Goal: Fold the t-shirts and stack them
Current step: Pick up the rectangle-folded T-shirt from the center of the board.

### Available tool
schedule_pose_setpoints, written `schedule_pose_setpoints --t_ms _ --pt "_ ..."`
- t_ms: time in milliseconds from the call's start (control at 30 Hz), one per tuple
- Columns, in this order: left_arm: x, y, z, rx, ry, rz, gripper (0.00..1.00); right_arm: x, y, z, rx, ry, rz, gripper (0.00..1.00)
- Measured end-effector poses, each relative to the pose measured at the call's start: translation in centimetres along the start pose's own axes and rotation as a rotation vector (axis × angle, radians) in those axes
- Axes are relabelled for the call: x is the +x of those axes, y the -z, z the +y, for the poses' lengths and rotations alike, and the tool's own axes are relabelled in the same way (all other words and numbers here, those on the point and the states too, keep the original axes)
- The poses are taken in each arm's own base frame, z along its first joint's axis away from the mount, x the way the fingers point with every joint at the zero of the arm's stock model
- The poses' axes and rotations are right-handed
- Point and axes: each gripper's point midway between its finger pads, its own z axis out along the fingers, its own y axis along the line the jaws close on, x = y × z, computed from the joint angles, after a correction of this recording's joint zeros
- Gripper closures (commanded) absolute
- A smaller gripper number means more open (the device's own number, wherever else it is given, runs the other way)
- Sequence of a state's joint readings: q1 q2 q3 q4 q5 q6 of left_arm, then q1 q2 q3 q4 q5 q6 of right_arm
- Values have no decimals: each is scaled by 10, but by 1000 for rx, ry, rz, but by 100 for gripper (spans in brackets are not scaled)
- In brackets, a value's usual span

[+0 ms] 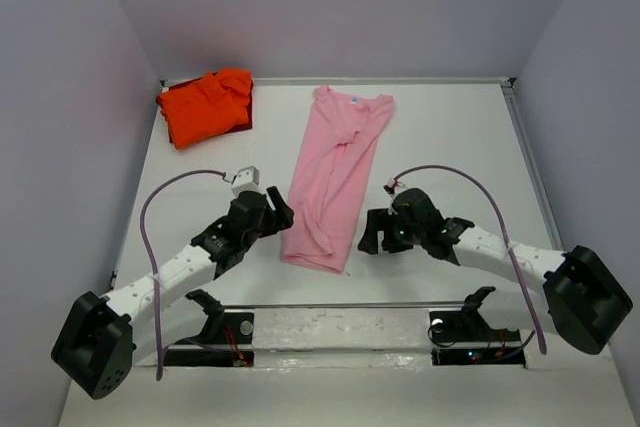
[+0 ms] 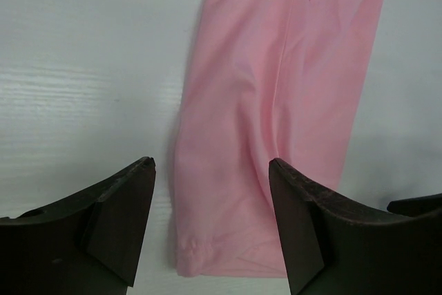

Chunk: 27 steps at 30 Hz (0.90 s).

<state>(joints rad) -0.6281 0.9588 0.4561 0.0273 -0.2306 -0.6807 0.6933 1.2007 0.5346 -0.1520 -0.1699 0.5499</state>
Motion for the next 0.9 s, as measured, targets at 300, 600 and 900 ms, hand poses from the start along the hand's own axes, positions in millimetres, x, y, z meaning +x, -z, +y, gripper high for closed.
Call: schedule_pose_setpoints --t_ms 300,600,900 --pt "42 -1 13 14 24 95 25 9 -16 14 -3 -17 -17 19" --pt "51 3 14 24 28 126 25 22 -44 56 -76 -1 -19 19" --pt "63 2 15 19 11 169 26 21 -55 76 -108 -12 -31 19"
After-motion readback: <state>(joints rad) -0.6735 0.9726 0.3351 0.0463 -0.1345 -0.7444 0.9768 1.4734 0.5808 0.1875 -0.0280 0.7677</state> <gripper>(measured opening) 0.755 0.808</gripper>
